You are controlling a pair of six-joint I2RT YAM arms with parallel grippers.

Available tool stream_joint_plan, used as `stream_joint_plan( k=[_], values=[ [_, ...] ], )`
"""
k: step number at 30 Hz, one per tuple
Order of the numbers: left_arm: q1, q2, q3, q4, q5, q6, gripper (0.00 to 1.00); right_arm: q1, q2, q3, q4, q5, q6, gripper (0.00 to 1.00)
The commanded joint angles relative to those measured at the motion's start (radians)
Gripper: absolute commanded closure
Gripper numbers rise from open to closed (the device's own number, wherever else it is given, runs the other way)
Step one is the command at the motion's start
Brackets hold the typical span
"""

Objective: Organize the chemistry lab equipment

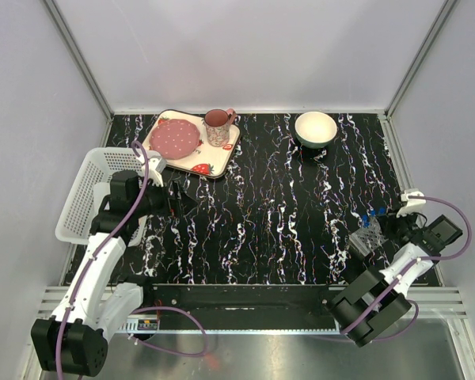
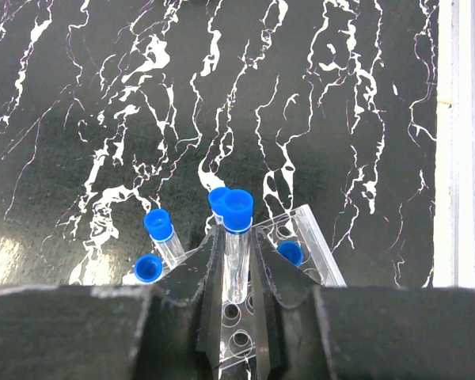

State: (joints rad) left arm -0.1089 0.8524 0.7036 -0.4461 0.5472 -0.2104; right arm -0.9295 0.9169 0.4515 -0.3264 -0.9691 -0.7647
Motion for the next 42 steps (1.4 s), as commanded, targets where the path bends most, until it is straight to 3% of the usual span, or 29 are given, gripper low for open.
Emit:
stream_joint_plan(
  k=[1,15,28,42],
  values=[
    [-0.002,-0.003,-0.003,0.053,0.025,-0.009,0.01,-0.003,0.005,-0.028,0.147,-0.056,0.045,0.78],
    [-0.003,0.01,0.002,0.055,0.028,-0.006,0.01,-0.003,0.059,-0.068,0.256,-0.063,0.082,0.78],
    [-0.003,0.002,0.004,0.053,0.031,-0.004,0.01,-0.003,0.091,-0.057,0.132,-0.071,-0.068,0.75],
    [-0.003,-0.006,0.004,0.053,0.037,-0.001,0.01,-0.003,0.014,-0.073,0.107,-0.04,-0.073,0.75]
  ],
)
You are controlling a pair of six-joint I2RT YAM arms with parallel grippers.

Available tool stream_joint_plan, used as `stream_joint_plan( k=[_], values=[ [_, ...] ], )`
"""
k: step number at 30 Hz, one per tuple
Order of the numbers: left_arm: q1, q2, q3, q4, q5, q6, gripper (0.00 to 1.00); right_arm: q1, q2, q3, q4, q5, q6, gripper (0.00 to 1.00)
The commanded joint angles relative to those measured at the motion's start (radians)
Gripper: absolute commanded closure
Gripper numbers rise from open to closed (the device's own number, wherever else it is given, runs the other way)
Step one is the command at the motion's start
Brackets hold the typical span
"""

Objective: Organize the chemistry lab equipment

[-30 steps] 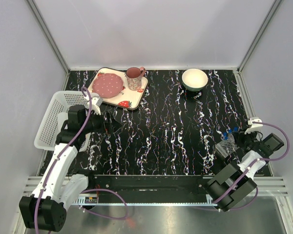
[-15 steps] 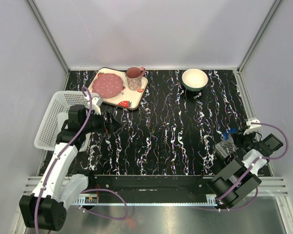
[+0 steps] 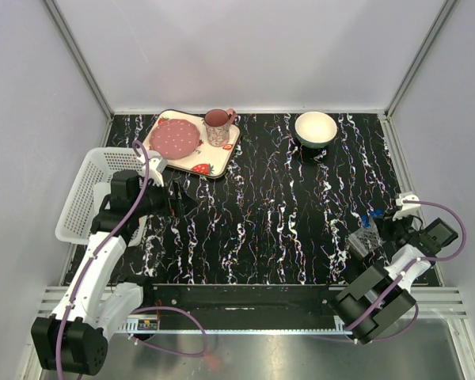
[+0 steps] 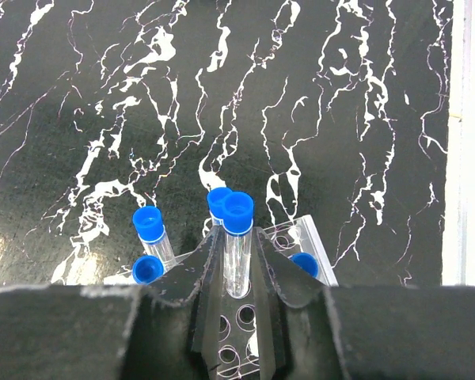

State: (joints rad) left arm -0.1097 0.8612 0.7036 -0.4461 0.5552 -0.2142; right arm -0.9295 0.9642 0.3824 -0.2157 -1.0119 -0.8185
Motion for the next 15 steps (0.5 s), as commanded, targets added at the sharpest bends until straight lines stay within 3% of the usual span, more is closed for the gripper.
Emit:
stream_joint_plan(
  k=[1,15],
  values=[
    [-0.001,-0.017,0.004,0.053,0.029,0.004,0.01,-0.003,-0.044,-0.007,-0.005,0.006,-0.018,0.75],
    [-0.002,-0.024,0.004,0.055,0.035,0.009,0.01,-0.002,-0.059,-0.002,-0.043,0.041,-0.047,0.75]
  ],
)
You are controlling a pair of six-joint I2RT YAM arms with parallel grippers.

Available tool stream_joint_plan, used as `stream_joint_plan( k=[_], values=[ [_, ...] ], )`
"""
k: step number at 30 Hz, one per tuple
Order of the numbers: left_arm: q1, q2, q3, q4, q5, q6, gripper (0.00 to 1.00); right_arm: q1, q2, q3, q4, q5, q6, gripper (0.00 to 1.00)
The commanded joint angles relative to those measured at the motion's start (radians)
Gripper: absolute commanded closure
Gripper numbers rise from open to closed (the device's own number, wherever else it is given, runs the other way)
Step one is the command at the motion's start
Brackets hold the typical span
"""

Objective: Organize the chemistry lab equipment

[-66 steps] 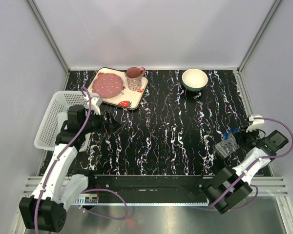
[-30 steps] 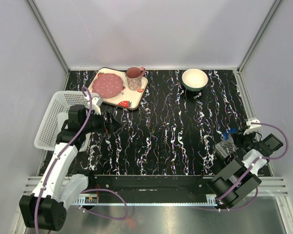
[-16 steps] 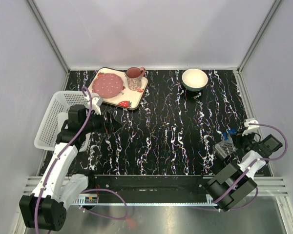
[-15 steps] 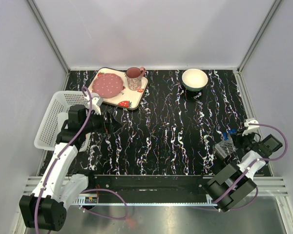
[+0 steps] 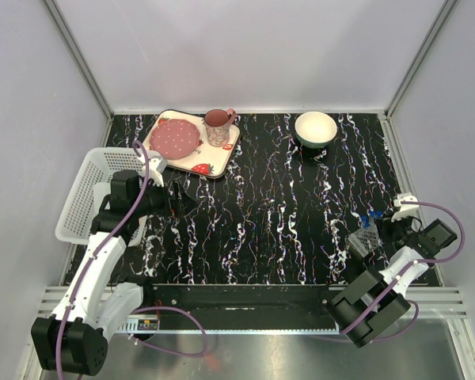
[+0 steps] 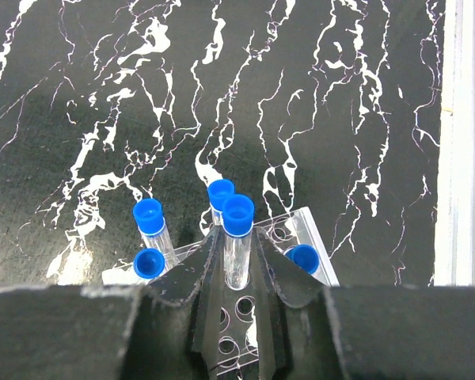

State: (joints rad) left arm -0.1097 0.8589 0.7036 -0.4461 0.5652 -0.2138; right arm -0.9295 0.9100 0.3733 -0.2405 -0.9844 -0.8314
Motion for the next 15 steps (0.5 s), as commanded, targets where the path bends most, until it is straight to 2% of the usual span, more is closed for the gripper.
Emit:
stream_joint_plan(
  k=[1,15],
  values=[
    [-0.001,-0.023,0.004,0.055,0.025,0.01,0.01,-0.003,-0.002,0.007,-0.023,0.016,-0.038,0.75],
    [-0.002,-0.029,0.005,0.053,0.03,0.013,0.01,-0.003,-0.002,0.015,-0.077,0.043,-0.077,0.75]
  ],
)
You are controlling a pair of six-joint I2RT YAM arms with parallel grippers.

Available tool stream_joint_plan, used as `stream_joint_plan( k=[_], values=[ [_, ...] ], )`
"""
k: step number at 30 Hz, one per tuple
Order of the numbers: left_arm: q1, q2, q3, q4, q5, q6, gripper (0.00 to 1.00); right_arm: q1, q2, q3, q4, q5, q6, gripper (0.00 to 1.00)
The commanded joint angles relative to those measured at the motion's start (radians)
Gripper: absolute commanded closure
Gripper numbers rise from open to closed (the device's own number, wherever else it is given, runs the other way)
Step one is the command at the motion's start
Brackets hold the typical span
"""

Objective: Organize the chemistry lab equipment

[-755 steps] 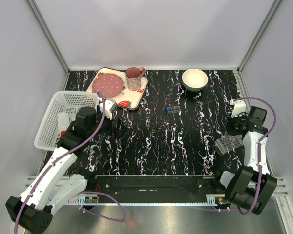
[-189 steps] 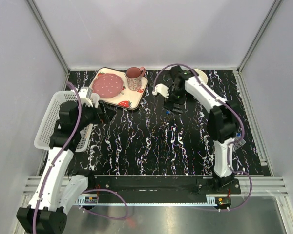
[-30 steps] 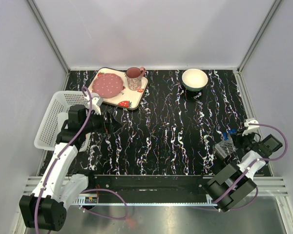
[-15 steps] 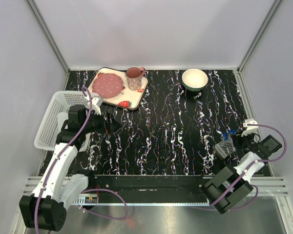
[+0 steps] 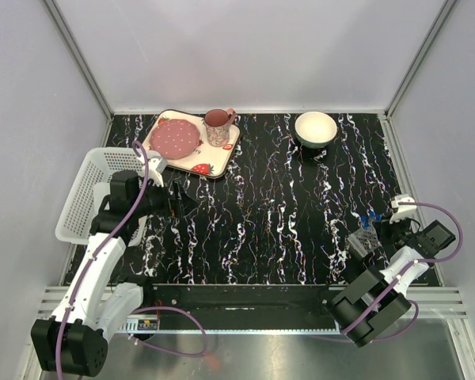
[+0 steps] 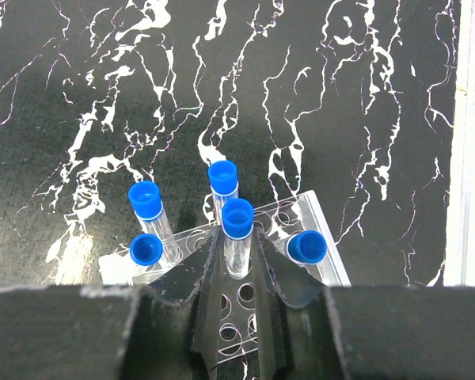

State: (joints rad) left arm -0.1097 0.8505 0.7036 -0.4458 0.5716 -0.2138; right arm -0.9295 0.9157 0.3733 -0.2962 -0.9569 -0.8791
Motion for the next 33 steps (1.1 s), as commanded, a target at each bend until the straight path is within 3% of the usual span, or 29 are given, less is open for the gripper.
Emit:
stream_joint_plan(
  k=[1,13,20,26,33],
  values=[
    [-0.002,-0.021,0.005,0.053,0.024,0.013,0.01,-0.003,-0.009,0.015,-0.024,0.021,-0.029,0.75],
    [-0.002,-0.028,0.007,0.053,0.027,0.016,0.01,-0.005,-0.044,0.041,-0.078,0.037,-0.029,0.71],
    [-0.001,-0.039,0.007,0.052,0.03,0.019,0.01,-0.005,-0.075,0.102,-0.126,0.032,-0.017,0.61],
    [-0.001,-0.053,0.007,0.052,0.028,0.019,0.01,-0.006,-0.095,0.157,-0.181,0.03,-0.005,0.6],
    [-0.002,-0.059,0.03,0.035,0.025,-0.01,0.01,-0.006,-0.12,0.272,-0.297,0.02,0.002,0.47]
  ],
)
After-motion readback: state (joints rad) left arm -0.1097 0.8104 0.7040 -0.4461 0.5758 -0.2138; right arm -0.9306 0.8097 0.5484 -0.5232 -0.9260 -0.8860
